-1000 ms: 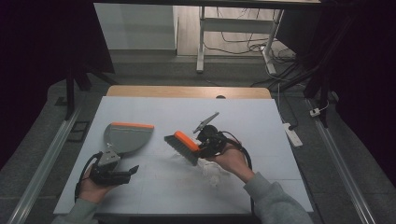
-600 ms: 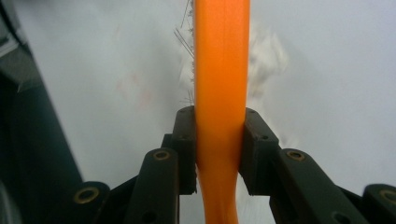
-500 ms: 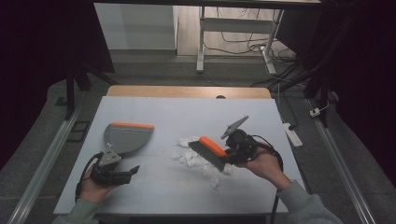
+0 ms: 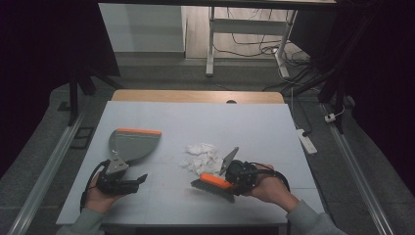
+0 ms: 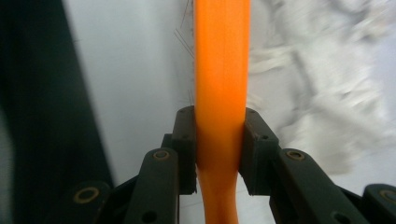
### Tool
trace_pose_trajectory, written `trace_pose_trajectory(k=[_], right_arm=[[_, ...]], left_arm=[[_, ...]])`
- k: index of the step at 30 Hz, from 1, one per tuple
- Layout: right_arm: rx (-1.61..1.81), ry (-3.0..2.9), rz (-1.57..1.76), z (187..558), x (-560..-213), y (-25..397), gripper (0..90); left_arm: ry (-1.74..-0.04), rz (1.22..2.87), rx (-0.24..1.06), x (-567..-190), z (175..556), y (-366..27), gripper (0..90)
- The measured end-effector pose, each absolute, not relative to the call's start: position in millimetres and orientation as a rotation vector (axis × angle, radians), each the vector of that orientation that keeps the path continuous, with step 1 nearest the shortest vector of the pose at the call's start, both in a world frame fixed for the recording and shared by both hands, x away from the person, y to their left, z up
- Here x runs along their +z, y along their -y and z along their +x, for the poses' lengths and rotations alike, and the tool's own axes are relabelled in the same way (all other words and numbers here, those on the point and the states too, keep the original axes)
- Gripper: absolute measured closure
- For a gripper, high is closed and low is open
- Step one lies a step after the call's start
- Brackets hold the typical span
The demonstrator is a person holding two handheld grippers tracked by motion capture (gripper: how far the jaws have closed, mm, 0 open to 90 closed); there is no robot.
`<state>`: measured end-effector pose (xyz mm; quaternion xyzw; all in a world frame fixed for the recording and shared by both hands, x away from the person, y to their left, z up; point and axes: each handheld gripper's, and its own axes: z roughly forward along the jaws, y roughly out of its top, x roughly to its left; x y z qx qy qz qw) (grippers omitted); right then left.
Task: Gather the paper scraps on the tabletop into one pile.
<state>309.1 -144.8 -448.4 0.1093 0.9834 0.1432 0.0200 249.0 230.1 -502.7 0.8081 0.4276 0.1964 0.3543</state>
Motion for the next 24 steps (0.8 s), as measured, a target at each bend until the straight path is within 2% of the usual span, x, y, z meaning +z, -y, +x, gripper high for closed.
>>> trace_pose_trajectory(k=[13, 17, 24], right_arm=[[0.476, -2.881, 0.334, 348, -450, 129, 70.3], [0.562, -2.857, 0.353, 345, -447, 130, 70.2], [0.772, -2.769, 0.526, 332, -414, 159, 70.2]], left_arm=[[-1.101, 2.091, 0.507, -503, 249, -230, 25.8], [-1.101, 2.088, 0.507, -503, 248, -231, 25.8], [-1.087, 2.101, 0.507, -503, 250, -229, 25.9]])
